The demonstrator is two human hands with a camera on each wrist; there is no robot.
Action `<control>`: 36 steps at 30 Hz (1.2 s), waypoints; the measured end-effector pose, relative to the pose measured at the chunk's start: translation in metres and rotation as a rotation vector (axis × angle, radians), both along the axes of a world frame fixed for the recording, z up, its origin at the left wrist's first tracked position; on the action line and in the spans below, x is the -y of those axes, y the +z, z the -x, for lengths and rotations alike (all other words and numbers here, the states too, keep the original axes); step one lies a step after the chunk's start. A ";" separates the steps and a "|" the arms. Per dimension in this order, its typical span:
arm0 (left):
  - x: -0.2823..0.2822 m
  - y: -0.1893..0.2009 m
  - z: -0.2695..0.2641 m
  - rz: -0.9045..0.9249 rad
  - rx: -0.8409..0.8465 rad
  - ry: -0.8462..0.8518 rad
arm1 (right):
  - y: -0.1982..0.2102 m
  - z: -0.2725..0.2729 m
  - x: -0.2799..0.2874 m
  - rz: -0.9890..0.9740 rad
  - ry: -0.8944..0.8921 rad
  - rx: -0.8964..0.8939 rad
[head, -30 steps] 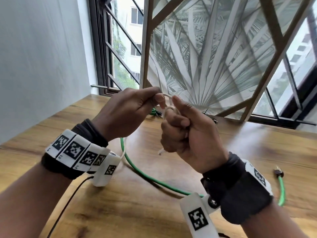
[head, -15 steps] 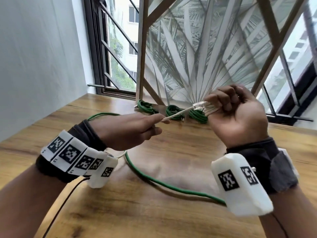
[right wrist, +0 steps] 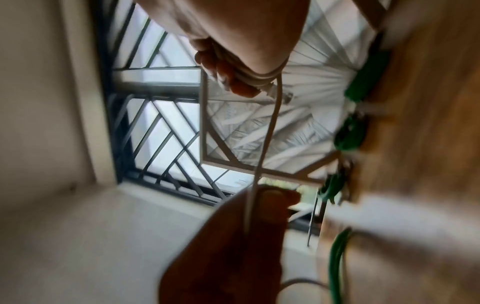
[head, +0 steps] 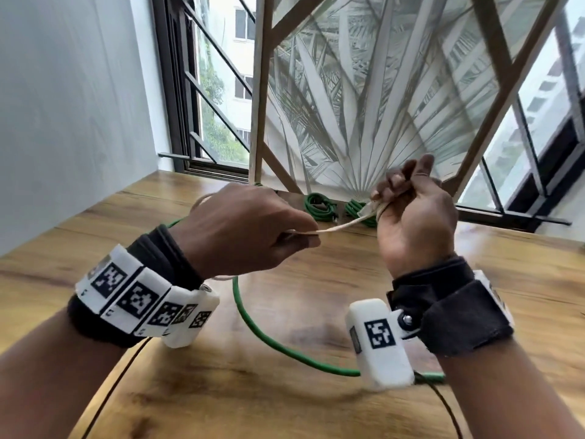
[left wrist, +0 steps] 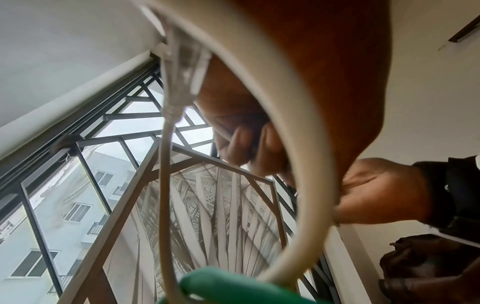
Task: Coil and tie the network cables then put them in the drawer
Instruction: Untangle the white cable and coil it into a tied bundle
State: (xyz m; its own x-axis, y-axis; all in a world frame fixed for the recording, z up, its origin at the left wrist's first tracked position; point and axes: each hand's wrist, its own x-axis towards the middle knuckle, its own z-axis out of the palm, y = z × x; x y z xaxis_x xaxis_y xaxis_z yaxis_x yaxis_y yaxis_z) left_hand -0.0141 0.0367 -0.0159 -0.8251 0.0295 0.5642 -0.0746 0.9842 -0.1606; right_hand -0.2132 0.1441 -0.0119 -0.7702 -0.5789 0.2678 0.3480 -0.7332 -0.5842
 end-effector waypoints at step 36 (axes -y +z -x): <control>0.028 0.012 -0.015 -0.422 -0.311 0.637 | -0.003 -0.030 -0.009 -0.518 0.219 -0.559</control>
